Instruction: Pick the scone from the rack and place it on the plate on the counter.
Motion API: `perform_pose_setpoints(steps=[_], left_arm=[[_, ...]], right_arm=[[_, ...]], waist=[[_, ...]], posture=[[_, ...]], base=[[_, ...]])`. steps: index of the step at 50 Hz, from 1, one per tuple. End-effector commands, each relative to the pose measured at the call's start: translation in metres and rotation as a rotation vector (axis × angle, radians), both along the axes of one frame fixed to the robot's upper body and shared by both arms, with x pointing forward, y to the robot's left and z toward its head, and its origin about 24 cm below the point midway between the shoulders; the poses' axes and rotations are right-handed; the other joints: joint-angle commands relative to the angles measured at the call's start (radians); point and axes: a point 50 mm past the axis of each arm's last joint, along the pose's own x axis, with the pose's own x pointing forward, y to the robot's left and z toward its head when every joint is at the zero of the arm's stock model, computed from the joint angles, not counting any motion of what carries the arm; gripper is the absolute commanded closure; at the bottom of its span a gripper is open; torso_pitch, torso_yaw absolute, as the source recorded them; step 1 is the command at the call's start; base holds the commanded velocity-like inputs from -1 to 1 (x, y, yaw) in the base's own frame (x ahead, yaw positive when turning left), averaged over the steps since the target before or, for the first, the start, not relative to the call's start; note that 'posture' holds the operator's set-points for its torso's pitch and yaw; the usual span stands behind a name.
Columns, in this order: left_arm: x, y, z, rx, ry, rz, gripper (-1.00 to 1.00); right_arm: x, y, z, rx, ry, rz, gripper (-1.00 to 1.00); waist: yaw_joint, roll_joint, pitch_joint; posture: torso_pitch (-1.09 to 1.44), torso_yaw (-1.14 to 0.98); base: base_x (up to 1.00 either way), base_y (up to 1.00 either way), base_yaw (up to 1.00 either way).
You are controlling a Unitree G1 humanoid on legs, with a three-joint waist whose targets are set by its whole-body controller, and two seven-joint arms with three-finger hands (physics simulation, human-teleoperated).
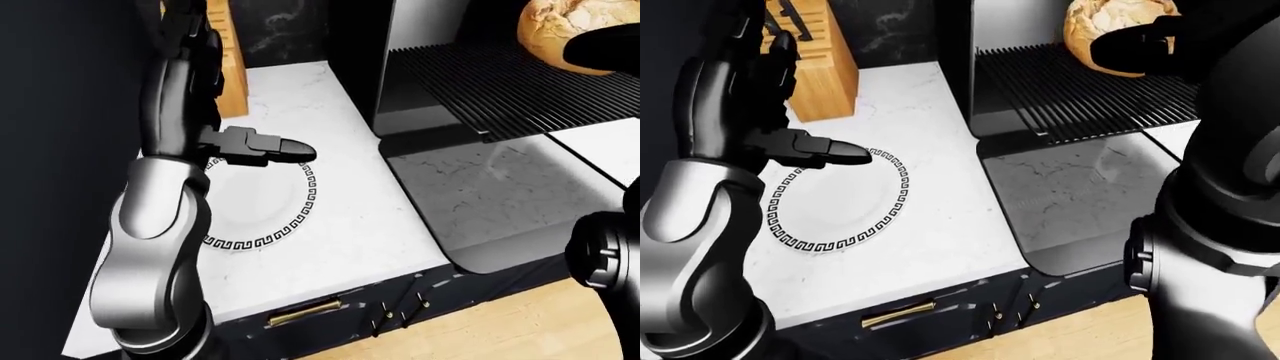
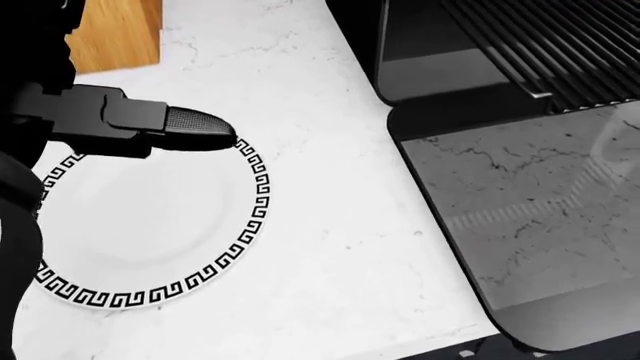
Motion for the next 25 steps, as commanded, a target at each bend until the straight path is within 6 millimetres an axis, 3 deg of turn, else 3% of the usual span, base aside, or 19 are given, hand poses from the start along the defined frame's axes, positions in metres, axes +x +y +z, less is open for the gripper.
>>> perform_pose_setpoints(steps=[1, 11, 25], left_arm=[[-0.006, -0.001, 0.011, -0.001, -0.071, -0.004, -1.0], [-0.004, -0.002, 0.011, 0.003, -0.068, -0.002, -1.0], [-0.004, -0.001, 0.011, 0.012, -0.068, 0.004, -1.0]], right_arm=[[-0.007, -0.003, 0.006, -0.002, -0.028, -0.047, 1.0], [-0.008, 0.015, 0.008, 0.049, -0.063, 0.098, 1.0], [-0.012, 0.035, 0.015, -0.013, -0.06, 0.224, 1.0]], waist=[[0.001, 0.0, -0.019], [0.0, 0.006, -0.023], [0.0, 0.007, -0.021]], posture=[[0.0, 0.0], [0.0, 0.0], [0.0, 0.0]], base=[[0.0, 0.0, 0.0], [0.0, 0.0, 0.0], [0.0, 0.0, 0.0]])
